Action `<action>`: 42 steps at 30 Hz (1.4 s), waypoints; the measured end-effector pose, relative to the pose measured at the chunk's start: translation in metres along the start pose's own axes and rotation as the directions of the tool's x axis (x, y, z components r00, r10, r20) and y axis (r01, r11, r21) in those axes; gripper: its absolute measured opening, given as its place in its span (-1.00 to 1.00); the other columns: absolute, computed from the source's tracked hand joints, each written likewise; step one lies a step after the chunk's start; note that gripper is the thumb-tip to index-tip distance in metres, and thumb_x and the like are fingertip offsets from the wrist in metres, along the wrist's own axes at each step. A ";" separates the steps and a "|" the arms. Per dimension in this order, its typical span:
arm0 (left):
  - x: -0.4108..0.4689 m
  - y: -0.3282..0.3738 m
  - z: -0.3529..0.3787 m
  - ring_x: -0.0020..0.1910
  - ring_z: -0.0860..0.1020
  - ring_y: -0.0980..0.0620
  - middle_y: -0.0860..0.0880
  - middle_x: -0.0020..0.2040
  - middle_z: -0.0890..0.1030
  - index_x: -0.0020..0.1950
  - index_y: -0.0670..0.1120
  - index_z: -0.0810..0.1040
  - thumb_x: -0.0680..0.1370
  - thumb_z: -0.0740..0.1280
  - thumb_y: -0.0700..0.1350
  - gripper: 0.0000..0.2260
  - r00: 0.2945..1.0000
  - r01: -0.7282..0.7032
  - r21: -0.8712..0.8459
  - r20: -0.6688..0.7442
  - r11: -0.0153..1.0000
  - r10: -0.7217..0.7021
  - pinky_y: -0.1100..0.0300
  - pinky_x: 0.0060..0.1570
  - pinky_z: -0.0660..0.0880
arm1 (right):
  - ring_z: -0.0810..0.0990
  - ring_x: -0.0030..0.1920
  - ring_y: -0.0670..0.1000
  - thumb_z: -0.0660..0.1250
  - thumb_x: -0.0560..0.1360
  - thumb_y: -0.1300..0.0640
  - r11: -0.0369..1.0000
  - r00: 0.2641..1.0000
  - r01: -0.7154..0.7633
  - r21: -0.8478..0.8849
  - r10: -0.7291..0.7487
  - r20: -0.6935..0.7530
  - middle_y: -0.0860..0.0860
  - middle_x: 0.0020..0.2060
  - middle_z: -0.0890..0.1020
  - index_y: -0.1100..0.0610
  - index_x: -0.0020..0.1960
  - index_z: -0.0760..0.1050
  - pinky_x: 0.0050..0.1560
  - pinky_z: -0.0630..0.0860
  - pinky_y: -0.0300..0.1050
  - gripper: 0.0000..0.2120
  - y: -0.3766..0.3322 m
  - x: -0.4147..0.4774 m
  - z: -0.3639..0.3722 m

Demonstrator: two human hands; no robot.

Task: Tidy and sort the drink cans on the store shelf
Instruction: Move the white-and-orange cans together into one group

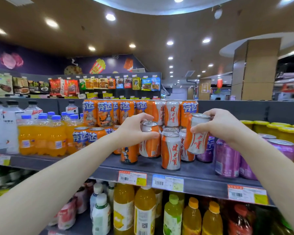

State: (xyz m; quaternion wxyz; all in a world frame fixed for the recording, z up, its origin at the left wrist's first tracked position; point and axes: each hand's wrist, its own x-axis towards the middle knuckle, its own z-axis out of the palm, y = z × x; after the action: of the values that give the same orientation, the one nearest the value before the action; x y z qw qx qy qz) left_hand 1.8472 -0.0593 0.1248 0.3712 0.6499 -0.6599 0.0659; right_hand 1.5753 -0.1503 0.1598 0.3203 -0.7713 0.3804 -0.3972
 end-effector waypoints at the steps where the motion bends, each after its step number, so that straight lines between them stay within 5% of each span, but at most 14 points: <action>1: 0.000 -0.003 0.003 0.32 0.49 0.15 0.15 0.37 0.53 0.43 0.11 0.46 0.43 0.50 0.28 -0.37 1.000 -0.014 0.017 0.018 1.000 0.013 0.16 0.26 0.47 | 0.69 -0.08 0.03 0.67 0.29 0.21 1.000 1.000 -0.019 -0.022 0.019 0.002 0.04 -0.08 0.69 0.08 0.07 0.53 -0.07 0.60 -0.01 -0.55 0.000 0.002 0.003; 4: -0.001 -0.010 0.011 0.25 0.55 0.13 0.14 0.31 0.57 0.44 0.14 0.41 0.43 0.46 0.32 -0.35 0.994 -0.067 0.099 0.092 0.993 0.058 0.07 0.23 0.55 | 0.70 -0.07 0.07 0.66 0.30 0.25 0.995 0.997 -0.068 -0.070 0.070 0.023 0.07 -0.11 0.71 0.11 0.01 0.55 0.00 0.62 0.06 -0.62 0.001 0.004 0.011; 11: -0.001 -0.016 0.017 0.22 0.59 0.04 0.05 0.21 0.65 0.50 0.08 0.36 0.50 0.40 0.31 -0.35 0.978 -0.195 0.247 0.116 0.949 0.171 0.04 0.26 0.49 | 0.69 -0.13 0.02 0.62 0.34 0.29 0.978 0.990 -0.133 -0.161 0.140 0.033 0.06 -0.14 0.71 0.14 0.00 0.57 -0.22 0.55 -0.08 -0.68 0.000 0.005 0.027; 17: 0.005 -0.027 0.018 -0.19 0.45 0.19 0.25 -0.34 0.42 0.45 0.08 0.40 0.50 0.32 0.38 -0.38 0.969 -0.247 0.310 0.110 0.918 0.223 -0.01 0.36 0.34 | 0.73 -0.09 0.07 0.60 0.34 0.29 0.955 0.981 -0.186 -0.229 0.193 0.006 0.08 -0.12 0.74 0.19 -0.01 0.63 -0.02 0.66 0.04 -0.73 0.008 0.009 0.040; 19: 0.007 -0.029 0.018 -0.12 0.50 0.13 0.21 -0.26 0.49 0.45 0.08 0.40 0.49 0.27 0.44 -0.35 0.964 -0.265 0.372 0.117 0.890 0.238 -0.04 0.34 0.35 | 0.72 -0.10 0.04 0.58 0.37 0.31 0.951 0.977 -0.202 -0.234 0.212 0.017 0.06 -0.13 0.74 0.17 -0.01 0.61 -0.09 0.65 -0.02 -0.75 0.010 0.009 0.044; 21: 0.008 -0.034 0.018 0.12 0.55 0.02 0.11 0.06 0.62 0.49 0.08 0.36 0.47 0.21 0.49 -0.27 0.965 -0.262 0.448 0.115 0.855 0.236 -0.08 0.35 0.35 | 0.70 -0.12 0.02 0.57 0.38 0.32 0.944 0.972 -0.222 -0.245 0.234 0.021 0.04 -0.12 0.72 0.14 -0.02 0.58 -0.17 0.61 -0.07 -0.74 0.011 0.008 0.048; 24: 0.007 -0.045 0.015 0.33 0.49 -0.03 0.04 0.37 0.53 0.52 0.07 0.33 0.42 0.18 0.55 -0.18 0.974 -0.227 0.429 0.094 0.875 0.206 -0.10 0.39 0.34 | 0.66 -0.12 -0.01 0.55 0.40 0.34 0.932 0.964 -0.250 -0.264 0.264 0.021 0.01 -0.10 0.68 0.14 0.01 0.52 -0.18 0.59 -0.09 -0.71 0.015 0.007 0.052; 28: -0.002 -0.070 0.003 0.37 0.45 0.02 0.05 0.41 0.51 0.50 0.07 0.38 0.44 0.26 0.50 -0.24 0.981 -0.191 0.306 0.023 0.933 0.193 -0.04 0.36 0.41 | 0.61 0.04 0.04 0.56 0.43 0.23 0.903 0.965 -0.242 -0.356 0.262 0.008 0.02 0.07 0.59 0.13 0.43 0.38 -0.02 0.56 -0.03 -0.37 0.007 -0.003 0.057; 32: -0.015 -0.100 -0.014 0.29 0.51 0.08 0.08 0.32 0.56 0.43 0.06 0.46 0.47 0.36 0.38 -0.37 0.985 -0.150 0.160 -0.062 0.976 0.161 0.00 0.27 0.51 | 0.54 0.22 0.06 0.53 0.48 0.10 0.920 0.988 -0.054 -0.388 -0.007 -0.155 0.06 0.37 0.52 0.12 0.53 0.31 0.03 0.46 -0.07 -0.30 -0.013 -0.010 0.073; 34: -0.021 -0.110 -0.023 0.23 0.53 0.12 0.10 0.26 0.58 0.37 0.05 0.50 0.51 0.38 0.31 -0.47 0.982 -0.139 0.120 -0.111 0.983 0.153 0.02 0.22 0.54 | 0.54 0.24 0.01 0.51 0.50 0.10 0.931 0.962 0.092 -0.352 -0.174 -0.210 -0.01 0.32 0.54 0.09 0.51 0.35 0.01 0.44 -0.21 -0.36 -0.024 -0.014 0.091; 37: -0.031 -0.118 -0.036 0.21 0.54 0.13 0.10 0.23 0.61 0.33 0.03 0.54 0.55 0.37 0.25 -0.55 0.980 -0.147 0.177 -0.108 0.973 0.168 0.07 0.22 0.51 | 0.62 0.01 -0.17 0.49 0.50 0.10 0.915 0.936 0.302 -0.266 -0.338 -0.102 -0.14 0.11 0.63 0.02 0.35 0.49 -0.13 0.51 -0.38 -0.56 -0.041 -0.019 0.128; 42: -0.044 -0.137 -0.056 0.13 0.56 0.03 0.08 0.13 0.64 0.27 0.03 0.58 0.53 0.29 0.22 -0.59 0.955 -0.169 0.422 -0.155 0.891 0.255 -0.01 0.18 0.45 | 0.63 0.07 -0.12 0.48 0.51 -0.01 0.785 0.855 0.515 -0.343 -0.495 0.151 -0.10 0.07 0.66 0.03 0.31 0.55 0.16 0.59 -0.07 -0.61 -0.056 -0.005 0.188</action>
State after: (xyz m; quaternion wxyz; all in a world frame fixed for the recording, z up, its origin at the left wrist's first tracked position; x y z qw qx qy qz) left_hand 1.9892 -0.0117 0.0856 0.2859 0.6258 -0.6572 0.3077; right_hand 1.7527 -0.0822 0.1128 0.0603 -0.9013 0.2195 -0.3685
